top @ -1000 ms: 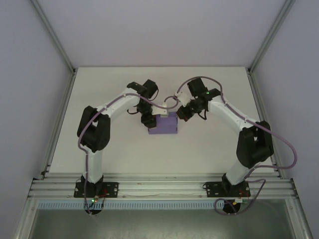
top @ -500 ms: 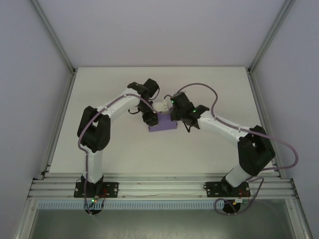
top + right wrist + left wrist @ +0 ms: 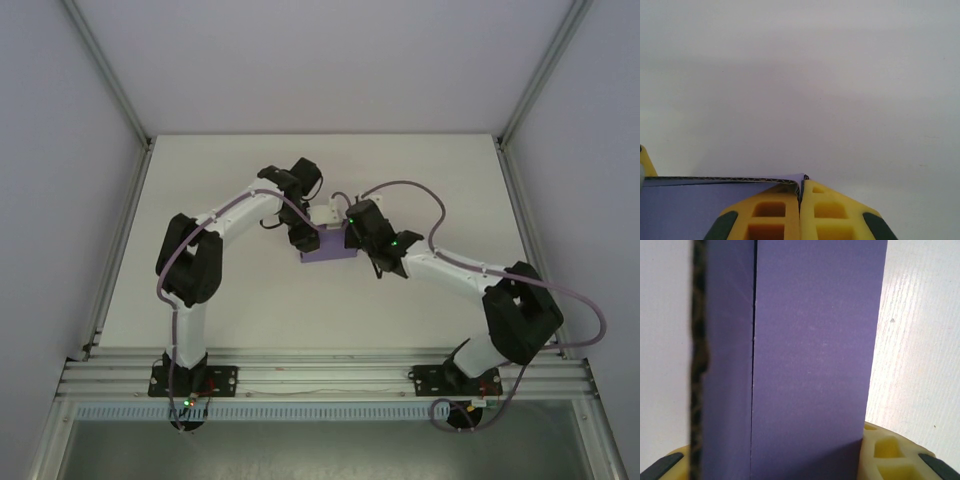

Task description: Assemble paper box

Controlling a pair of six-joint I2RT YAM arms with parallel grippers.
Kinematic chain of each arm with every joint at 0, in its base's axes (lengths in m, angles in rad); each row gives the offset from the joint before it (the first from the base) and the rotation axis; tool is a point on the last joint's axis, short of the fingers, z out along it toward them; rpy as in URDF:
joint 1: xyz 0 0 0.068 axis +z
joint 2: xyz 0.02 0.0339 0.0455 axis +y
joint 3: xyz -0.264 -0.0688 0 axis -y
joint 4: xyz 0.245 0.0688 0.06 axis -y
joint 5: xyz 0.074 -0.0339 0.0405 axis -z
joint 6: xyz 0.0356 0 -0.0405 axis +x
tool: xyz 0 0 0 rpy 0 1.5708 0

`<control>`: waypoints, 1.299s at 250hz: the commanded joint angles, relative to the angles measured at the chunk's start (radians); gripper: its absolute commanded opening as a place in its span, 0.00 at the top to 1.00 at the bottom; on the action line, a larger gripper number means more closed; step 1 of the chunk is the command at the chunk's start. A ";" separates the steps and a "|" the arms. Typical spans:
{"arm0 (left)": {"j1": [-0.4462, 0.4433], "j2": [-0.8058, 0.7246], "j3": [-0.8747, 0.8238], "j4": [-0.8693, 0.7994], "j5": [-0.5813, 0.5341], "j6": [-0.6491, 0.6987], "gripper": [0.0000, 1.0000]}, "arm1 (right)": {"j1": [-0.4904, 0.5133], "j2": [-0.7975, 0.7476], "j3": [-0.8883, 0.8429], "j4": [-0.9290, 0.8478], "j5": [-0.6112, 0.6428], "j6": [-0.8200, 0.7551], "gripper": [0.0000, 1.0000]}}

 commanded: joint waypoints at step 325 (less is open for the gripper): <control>0.017 -0.276 -0.170 0.236 -0.068 -0.294 0.01 | 0.015 0.023 -0.191 0.027 0.002 -0.052 1.00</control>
